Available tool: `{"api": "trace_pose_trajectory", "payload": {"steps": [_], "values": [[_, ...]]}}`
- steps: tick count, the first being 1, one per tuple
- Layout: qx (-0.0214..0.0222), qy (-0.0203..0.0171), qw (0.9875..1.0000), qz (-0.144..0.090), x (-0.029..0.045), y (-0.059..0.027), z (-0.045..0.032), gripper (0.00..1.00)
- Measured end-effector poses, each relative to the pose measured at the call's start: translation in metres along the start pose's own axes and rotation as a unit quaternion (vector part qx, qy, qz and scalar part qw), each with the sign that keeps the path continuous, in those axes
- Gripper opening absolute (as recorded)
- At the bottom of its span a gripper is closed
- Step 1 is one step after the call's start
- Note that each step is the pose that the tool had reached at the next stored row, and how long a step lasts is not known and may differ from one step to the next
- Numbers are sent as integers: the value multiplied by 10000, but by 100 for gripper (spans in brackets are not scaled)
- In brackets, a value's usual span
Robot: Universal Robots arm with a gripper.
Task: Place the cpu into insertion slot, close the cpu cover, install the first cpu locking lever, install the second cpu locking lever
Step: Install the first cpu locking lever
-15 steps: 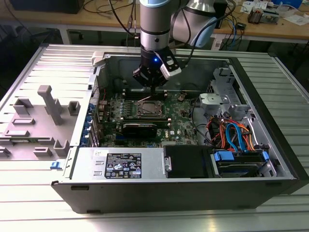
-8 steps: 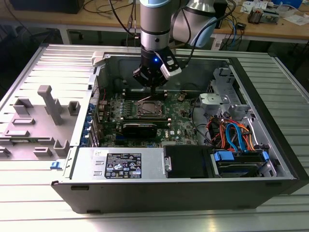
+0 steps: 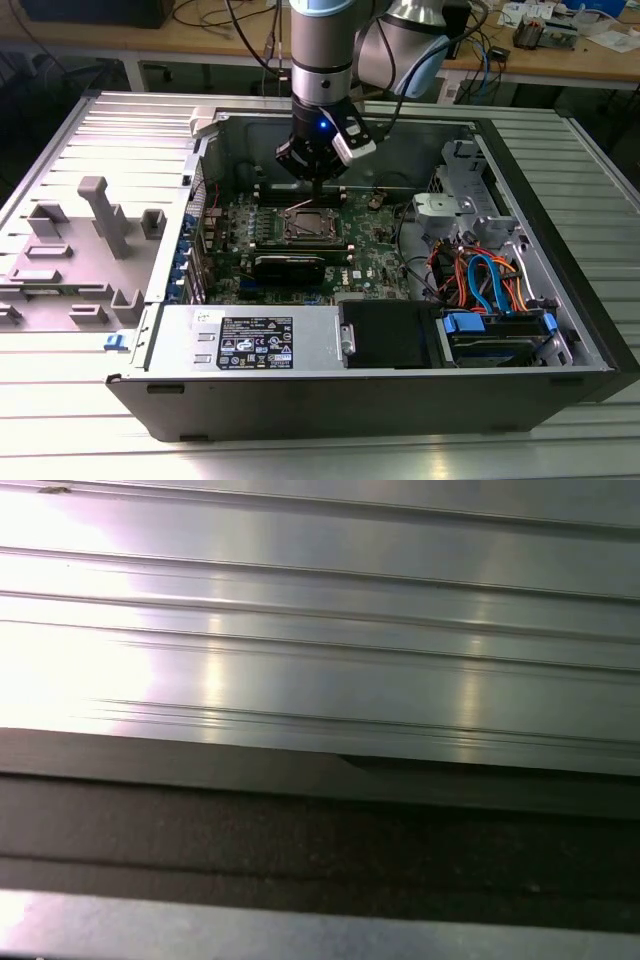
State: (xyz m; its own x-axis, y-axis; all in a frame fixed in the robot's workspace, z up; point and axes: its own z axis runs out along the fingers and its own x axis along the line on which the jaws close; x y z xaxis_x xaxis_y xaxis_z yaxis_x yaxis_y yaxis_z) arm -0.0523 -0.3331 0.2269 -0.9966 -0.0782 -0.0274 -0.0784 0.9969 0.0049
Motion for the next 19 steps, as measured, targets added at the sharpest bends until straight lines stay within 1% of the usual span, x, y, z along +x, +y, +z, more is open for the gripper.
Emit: {"api": "trace_pose_trajectory", "payload": {"steps": [3, 19], "values": [[0, 0, 10000, 1, -8, 0, 40, 11], [0, 0, 10000, 3, -39, -3, 140, 11]]}}
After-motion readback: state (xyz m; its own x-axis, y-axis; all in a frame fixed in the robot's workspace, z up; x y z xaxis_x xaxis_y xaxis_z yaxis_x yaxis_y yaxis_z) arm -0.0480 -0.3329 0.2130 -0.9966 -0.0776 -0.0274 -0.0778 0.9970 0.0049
